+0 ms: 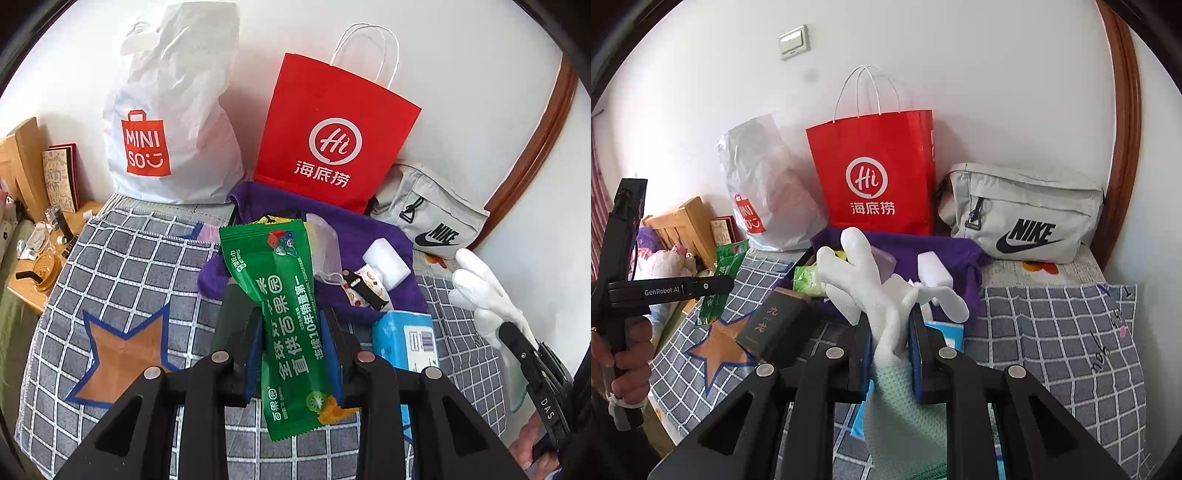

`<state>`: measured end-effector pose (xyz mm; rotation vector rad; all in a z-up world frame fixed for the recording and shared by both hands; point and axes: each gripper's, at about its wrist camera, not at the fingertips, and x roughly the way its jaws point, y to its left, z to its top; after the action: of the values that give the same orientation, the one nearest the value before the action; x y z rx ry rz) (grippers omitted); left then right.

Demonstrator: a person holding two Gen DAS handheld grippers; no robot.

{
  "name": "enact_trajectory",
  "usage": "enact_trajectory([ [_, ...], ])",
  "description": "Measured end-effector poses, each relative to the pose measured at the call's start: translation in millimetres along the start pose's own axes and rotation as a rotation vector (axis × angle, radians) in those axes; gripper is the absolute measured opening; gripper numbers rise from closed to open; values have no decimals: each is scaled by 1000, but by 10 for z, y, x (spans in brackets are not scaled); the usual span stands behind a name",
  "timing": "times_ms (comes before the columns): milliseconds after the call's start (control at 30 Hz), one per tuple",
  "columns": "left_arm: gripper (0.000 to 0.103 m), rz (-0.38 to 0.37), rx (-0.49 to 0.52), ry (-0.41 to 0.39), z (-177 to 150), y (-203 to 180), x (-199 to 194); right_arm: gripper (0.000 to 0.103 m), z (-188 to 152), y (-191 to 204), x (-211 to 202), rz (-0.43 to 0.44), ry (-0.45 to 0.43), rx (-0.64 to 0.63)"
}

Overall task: Organize soft objects
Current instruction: 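Carry the gloves and green packet over the purple towel with both tools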

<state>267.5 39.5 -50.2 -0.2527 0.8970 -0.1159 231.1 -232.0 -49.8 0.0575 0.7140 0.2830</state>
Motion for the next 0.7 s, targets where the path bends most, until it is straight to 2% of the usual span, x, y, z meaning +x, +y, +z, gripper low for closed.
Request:
enact_trajectory([
  [200, 28, 5, 3, 12, 183, -7, 199, 17, 203, -35, 232, -27, -13, -5],
  [433, 28, 28, 34, 9, 397, -30, 383, 17, 407, -78, 527, 1, -26, 8],
  [700, 28, 29, 5, 22, 632, 59, 651, 17, 625, -76, 892, 21, -25, 13],
])
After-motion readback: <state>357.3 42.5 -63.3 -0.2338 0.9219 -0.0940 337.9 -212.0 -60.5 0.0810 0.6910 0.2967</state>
